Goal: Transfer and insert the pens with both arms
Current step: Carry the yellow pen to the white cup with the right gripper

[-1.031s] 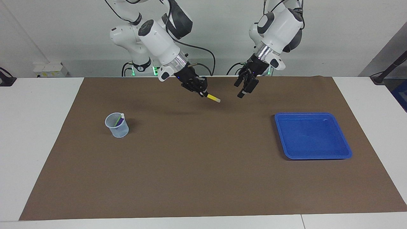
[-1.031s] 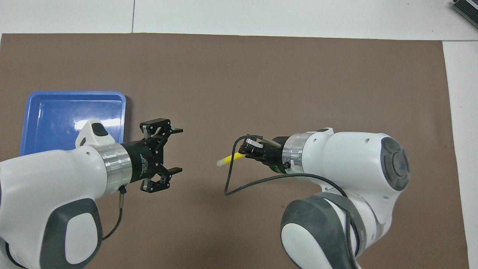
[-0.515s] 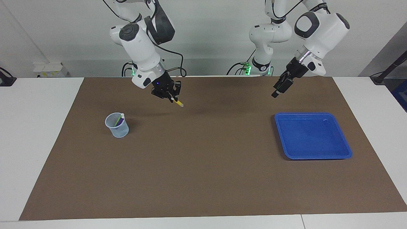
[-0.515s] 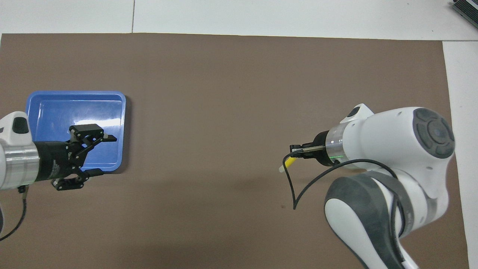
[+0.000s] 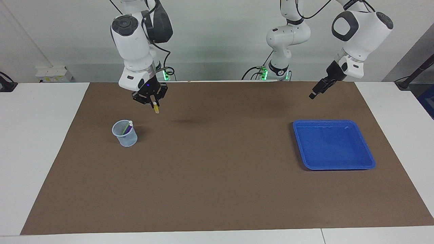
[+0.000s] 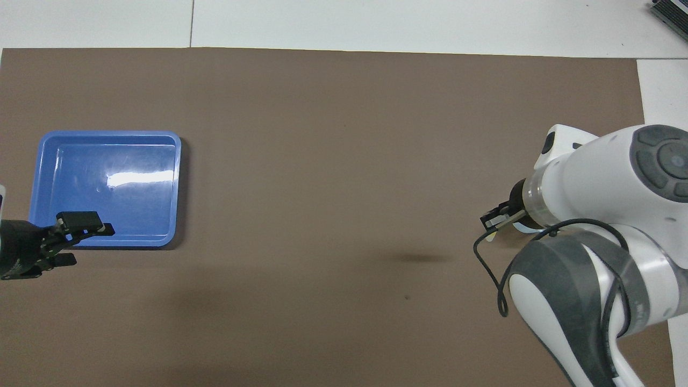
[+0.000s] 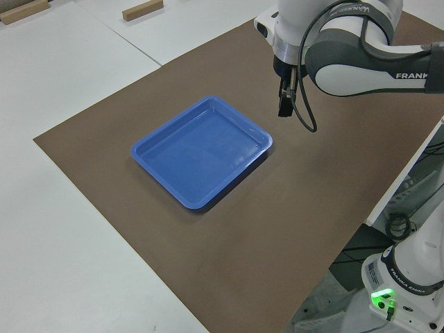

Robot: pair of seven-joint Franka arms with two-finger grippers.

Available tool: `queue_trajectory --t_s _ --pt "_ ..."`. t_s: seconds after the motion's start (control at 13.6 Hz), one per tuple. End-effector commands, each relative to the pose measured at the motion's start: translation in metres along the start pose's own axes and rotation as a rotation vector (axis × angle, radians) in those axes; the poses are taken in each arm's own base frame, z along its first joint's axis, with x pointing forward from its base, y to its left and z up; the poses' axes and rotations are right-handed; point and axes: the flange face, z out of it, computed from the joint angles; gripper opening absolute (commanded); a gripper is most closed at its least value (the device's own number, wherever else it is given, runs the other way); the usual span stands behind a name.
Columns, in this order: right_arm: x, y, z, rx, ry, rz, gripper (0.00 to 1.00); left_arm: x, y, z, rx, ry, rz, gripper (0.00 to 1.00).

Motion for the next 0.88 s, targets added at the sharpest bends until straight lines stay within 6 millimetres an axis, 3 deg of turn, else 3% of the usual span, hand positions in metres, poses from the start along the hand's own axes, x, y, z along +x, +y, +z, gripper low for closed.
queue_trajectory --t_s 0.0,0.22,0.44,0.59,0.81 --pt "-0.005 0.044 0.001 -0.045 0.008 -0.160 0.00 0.001 -0.015 -0.013 0.100 0.025 0.196 1.00" --pt "-0.006 0.056 -0.005 -0.144 -0.033 -0.342 0.00 0.011 -0.010 -0.024 0.149 0.049 0.262 1.00" --pt "-0.006 0.070 0.000 -0.162 0.005 -0.348 0.00 0.025 0.007 -0.034 0.147 0.069 0.279 1.00" --pt "-0.009 0.080 0.017 -0.165 0.026 -0.387 0.00 0.036 0.016 -0.042 0.143 0.086 0.288 1.00" --pt "-0.021 0.093 0.029 -0.105 0.043 -0.329 0.00 0.034 0.039 -0.045 0.139 0.094 0.334 1.00"
